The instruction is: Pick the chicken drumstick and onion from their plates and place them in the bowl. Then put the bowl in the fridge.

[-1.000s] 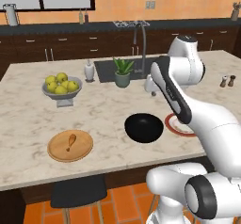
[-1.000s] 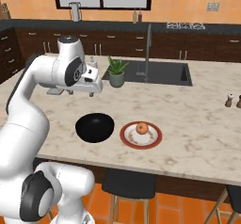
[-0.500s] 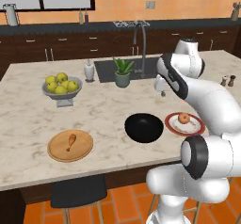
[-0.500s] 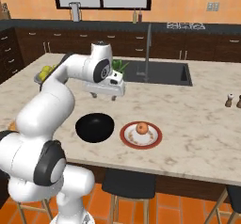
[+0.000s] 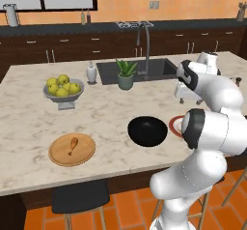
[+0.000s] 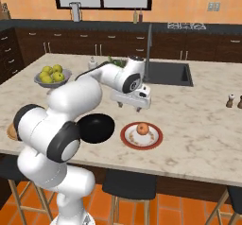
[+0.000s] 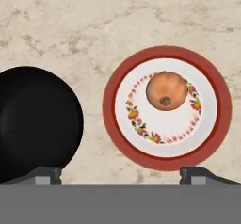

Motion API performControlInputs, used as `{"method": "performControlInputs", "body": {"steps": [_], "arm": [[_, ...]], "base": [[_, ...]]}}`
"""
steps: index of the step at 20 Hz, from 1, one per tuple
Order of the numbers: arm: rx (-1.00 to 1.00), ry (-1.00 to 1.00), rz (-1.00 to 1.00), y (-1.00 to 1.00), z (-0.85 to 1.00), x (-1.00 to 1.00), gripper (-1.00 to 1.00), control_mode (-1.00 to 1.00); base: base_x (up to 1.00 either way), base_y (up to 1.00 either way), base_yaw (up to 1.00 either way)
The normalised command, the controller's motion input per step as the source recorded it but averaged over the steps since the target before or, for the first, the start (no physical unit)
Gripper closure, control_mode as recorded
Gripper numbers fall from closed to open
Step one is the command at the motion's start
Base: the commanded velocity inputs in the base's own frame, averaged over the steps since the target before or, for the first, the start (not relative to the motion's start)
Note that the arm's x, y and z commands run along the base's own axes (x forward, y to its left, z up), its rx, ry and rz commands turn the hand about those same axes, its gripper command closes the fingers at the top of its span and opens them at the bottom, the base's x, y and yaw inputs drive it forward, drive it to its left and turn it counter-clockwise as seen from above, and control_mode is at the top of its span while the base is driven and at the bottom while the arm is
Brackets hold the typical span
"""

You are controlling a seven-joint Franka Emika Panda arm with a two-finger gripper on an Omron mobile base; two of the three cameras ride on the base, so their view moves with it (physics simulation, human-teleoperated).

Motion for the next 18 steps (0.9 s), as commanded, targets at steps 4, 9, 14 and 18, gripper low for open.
{"method": "performControlInputs", "body": {"steps": [4, 9, 14, 18], "arm": [[0.0, 0.04, -0.07, -0.16, -0.41, 0.0, -1.0, -1.0], [0.0, 0.0, 0.0, -0.04, -0.49, -0.02, -1.0, -1.0], [0.0, 0.0, 0.0, -0.27, -0.36, 0.01, -1.0, -1.0], [-0.01, 0.0, 0.0, -0.28, -0.47, 0.33, -1.0, -1.0]], "base": [[0.0, 0.0, 0.0], [0.0, 0.0, 0.0], [0.0, 0.0, 0.0], [0.0, 0.0, 0.0]]}}
